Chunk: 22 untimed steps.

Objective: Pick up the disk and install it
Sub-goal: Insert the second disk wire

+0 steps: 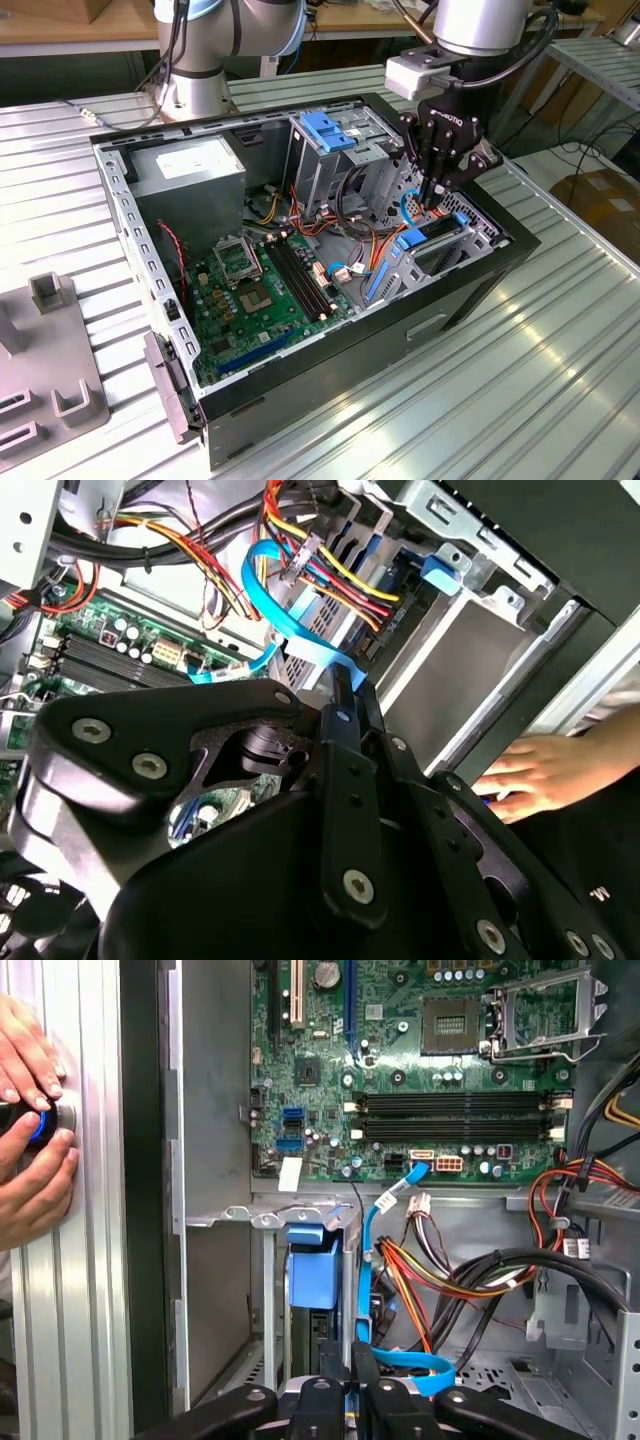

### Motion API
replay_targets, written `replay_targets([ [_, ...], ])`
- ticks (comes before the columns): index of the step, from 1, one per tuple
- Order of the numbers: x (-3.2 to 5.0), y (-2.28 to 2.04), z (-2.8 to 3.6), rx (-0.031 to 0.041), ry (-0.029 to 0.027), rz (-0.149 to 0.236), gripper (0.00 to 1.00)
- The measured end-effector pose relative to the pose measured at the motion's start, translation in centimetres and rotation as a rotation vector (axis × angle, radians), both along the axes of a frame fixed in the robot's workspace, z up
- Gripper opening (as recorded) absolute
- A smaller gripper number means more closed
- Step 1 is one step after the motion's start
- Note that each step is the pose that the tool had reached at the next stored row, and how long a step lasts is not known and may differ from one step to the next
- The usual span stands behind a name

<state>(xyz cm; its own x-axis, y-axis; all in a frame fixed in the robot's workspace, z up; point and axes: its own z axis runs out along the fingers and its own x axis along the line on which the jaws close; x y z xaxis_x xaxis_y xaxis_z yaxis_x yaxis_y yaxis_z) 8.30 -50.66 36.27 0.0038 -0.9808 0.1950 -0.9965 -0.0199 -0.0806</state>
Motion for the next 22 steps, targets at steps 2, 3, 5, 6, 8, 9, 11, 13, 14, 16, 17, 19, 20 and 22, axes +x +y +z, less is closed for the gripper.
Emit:
replay_targets([
  [2, -0.15, -0.12, -0.18, 0.0007, -0.0077, -0.001, 0.16],
  [3, -0.30, -0.16, -0.20, 0.0068, -0.0106, -0.001, 0.16],
  [5, -0.51, -0.42, -0.24, 0.0283, -0.0181, -0.001, 0.16],
  [6, -0.52, -0.60, -0.27, 0.0383, -0.0193, -0.001, 0.16],
  [8, -0.52, -0.93, -0.31, 0.0540, -0.0197, -0.002, 0.16],
  [9, -0.52, -1.17, -0.33, 0.0623, -0.0198, -0.002, 0.16],
  [11, -0.53, -1.61, -0.42, 0.0731, -0.0200, -0.002, 0.16],
  [13, -0.52, -1.64, -0.43, 0.0739, -0.0199, -0.002, 0.16],
  [14, -0.53, -1.65, -0.50, 0.0738, -0.0199, -0.002, 0.16],
  [16, -0.52, -1.69, -0.55, 0.0740, -0.0200, -0.002, 0.16],
  [17, -0.52, -1.69, -0.55, 0.0740, -0.0200, -0.002, 0.16],
  [19, -0.52, -1.70, -0.55, 0.0741, -0.0199, -0.002, 0.16],
  [20, -0.52, -1.70, -0.54, 0.0740, -0.0199, -0.002, 0.16],
  [22, -0.53, -1.70, -0.55, 0.0740, -0.0199, -0.002, 0.16],
])
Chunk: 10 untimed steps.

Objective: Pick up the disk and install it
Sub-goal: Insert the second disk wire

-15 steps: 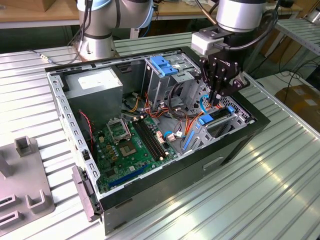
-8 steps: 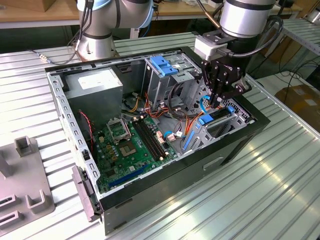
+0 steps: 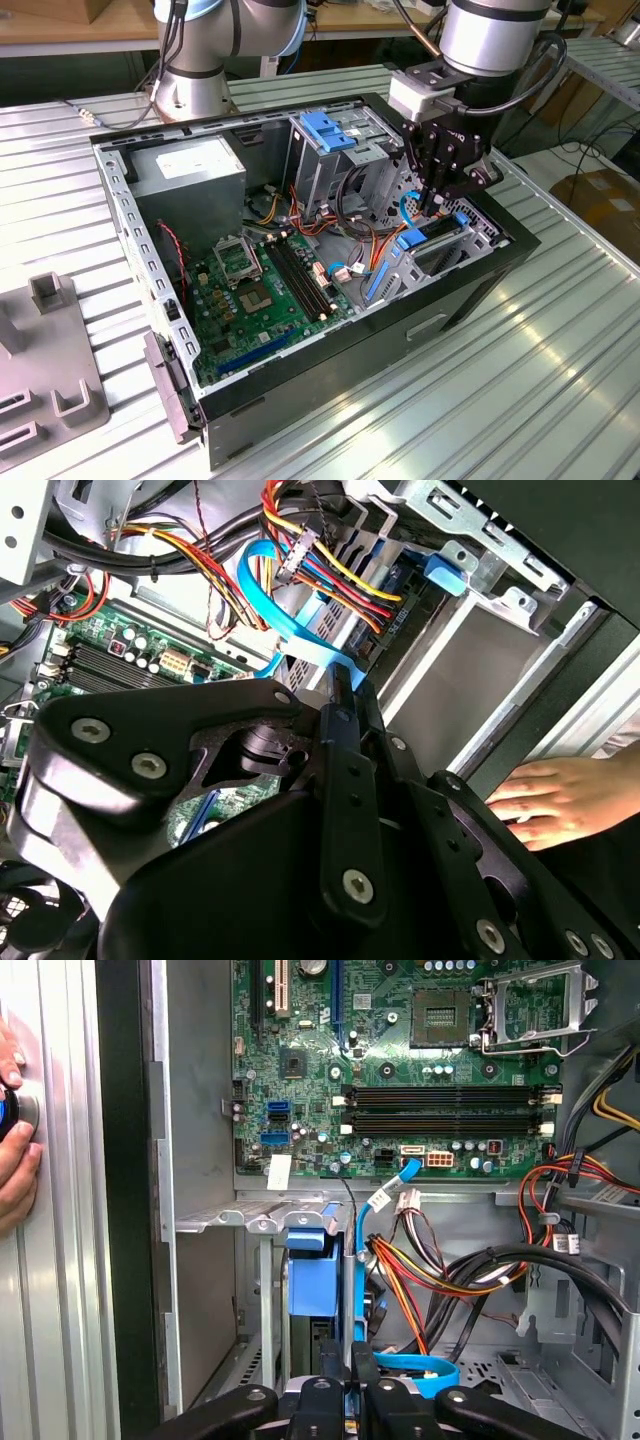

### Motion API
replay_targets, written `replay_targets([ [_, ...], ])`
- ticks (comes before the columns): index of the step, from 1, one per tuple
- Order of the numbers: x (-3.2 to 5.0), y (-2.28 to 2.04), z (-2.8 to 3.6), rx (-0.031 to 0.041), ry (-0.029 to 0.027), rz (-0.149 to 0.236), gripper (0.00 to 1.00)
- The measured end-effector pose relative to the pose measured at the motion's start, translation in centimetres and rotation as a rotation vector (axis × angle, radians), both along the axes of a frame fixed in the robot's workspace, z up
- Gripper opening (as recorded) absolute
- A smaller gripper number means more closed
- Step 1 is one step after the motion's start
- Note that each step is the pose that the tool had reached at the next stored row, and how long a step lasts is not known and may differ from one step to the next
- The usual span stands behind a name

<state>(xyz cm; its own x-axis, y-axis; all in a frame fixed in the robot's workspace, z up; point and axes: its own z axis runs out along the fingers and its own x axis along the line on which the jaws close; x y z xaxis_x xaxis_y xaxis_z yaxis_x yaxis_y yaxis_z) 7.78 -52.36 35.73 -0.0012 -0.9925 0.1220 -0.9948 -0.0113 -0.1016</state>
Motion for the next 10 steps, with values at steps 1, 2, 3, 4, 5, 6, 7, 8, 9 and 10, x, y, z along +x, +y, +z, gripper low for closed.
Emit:
replay_targets([
  [1, 0.00, -0.07, -0.01, 0.0010, 0.0000, 0.000, 0.16],
  [2, 0.00, -0.10, 0.00, 0.0019, 0.0000, 0.000, 0.16],
  [3, 0.00, -0.14, 0.00, 0.0037, 0.0000, 0.000, 0.16],
  [4, 0.00, -0.20, 0.00, 0.0061, 0.0000, 0.000, 0.16],
  [5, 0.01, -0.31, 0.00, 0.0093, 0.0000, 0.000, 0.16],
  [6, 0.01, -0.56, -0.01, 0.0173, 0.0000, 0.000, 0.16],
  [7, 0.00, -0.81, -0.02, 0.0234, 0.0000, 0.000, 0.16],
  [8, 0.00, -1.11, -0.03, 0.0296, 0.0000, 0.000, 0.16],
  [9, 0.00, -1.43, -0.03, 0.0354, 0.0000, 0.000, 0.16],
  [10, 0.00, -1.71, -0.06, 0.0407, 0.0000, 0.000, 0.16],
])
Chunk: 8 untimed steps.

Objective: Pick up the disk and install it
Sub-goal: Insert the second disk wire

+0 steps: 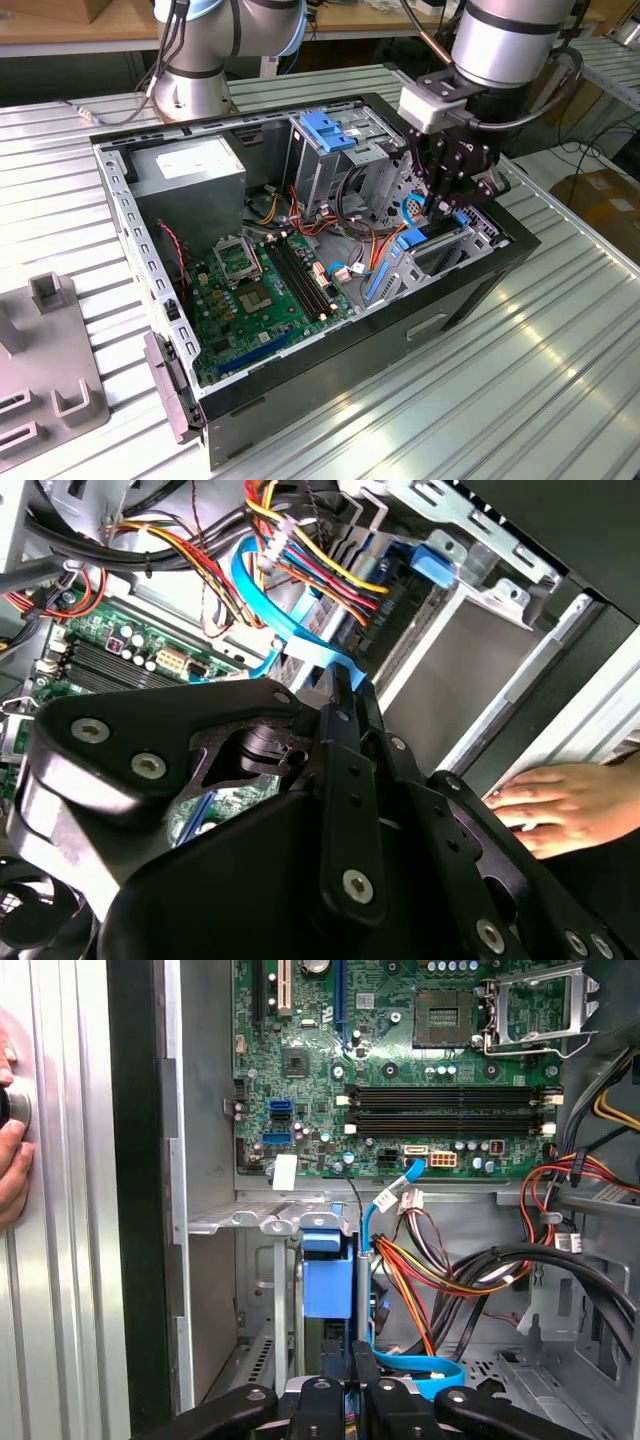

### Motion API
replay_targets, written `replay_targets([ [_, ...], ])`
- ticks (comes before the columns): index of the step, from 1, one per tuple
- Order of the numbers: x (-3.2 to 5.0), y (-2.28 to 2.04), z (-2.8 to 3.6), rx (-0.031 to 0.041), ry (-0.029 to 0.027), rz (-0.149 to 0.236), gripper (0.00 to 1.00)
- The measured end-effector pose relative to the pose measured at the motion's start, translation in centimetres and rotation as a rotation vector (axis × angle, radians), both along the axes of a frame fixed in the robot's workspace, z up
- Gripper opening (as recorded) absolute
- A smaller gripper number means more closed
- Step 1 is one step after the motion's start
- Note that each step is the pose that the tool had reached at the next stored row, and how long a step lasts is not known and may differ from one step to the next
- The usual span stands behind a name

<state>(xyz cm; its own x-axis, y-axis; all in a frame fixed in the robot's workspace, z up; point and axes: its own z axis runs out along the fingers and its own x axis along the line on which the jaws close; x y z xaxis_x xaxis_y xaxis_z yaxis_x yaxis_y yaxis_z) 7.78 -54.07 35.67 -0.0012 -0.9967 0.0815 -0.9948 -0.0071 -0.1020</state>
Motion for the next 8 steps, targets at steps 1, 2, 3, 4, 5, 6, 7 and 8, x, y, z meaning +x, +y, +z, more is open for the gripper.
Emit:
replay_targets([
  [1, 0.00, -0.44, -0.04, 0.0081, 0.0000, 0.000, 0.16],
  [2, -0.01, -0.50, -0.10, 0.0130, 0.0000, 0.000, 0.16],
  [3, -0.01, -0.52, -0.14, 0.0192, 0.0000, 0.000, 0.16],
  [4, 0.00, -0.63, -0.23, 0.0290, 0.0000, 0.000, 0.16],
  [5, 0.00, -0.77, -0.30, 0.0355, 0.0000, 0.000, 0.16],
  [6, 0.00, -0.82, -0.35, 0.0382, 0.0000, 0.000, 0.16],
  [7, 0.01, -0.83, -0.43, 0.0401, -0.0001, 0.000, 0.16],
  [8, 0.06, -0.83, -0.47, 0.0401, 0.0000, -0.001, 0.16],
])
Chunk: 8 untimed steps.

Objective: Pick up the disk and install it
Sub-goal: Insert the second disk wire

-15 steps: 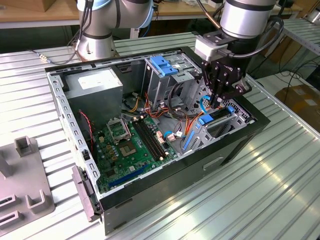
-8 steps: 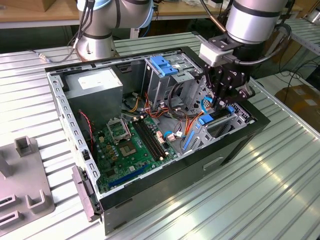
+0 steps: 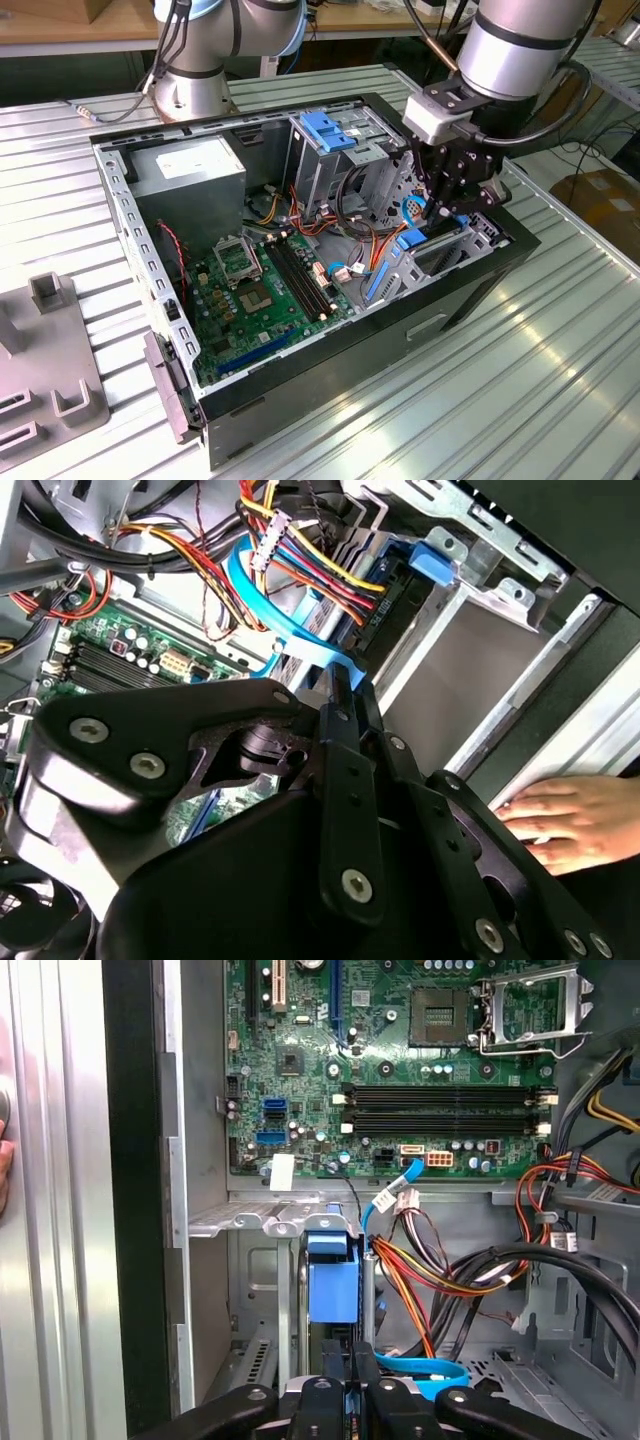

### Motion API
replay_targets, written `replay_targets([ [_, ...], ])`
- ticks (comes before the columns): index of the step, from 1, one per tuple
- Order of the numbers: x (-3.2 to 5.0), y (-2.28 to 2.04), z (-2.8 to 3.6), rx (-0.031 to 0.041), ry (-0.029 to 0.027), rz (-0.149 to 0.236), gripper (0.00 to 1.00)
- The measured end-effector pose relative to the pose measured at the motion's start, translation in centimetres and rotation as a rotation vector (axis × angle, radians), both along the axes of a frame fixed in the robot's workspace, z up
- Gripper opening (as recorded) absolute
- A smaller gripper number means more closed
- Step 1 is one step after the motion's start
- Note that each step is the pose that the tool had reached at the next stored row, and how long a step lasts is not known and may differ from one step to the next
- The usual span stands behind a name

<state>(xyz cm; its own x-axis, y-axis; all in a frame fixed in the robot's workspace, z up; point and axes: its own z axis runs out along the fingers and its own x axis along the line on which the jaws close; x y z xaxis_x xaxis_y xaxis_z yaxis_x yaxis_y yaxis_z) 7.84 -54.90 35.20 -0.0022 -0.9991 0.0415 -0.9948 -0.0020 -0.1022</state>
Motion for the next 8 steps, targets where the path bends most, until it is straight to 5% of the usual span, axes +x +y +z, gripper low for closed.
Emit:
replay_targets([
  [8, 0.08, -0.01, -0.32, 0.0087, 0.0000, -0.001, 0.16],
])
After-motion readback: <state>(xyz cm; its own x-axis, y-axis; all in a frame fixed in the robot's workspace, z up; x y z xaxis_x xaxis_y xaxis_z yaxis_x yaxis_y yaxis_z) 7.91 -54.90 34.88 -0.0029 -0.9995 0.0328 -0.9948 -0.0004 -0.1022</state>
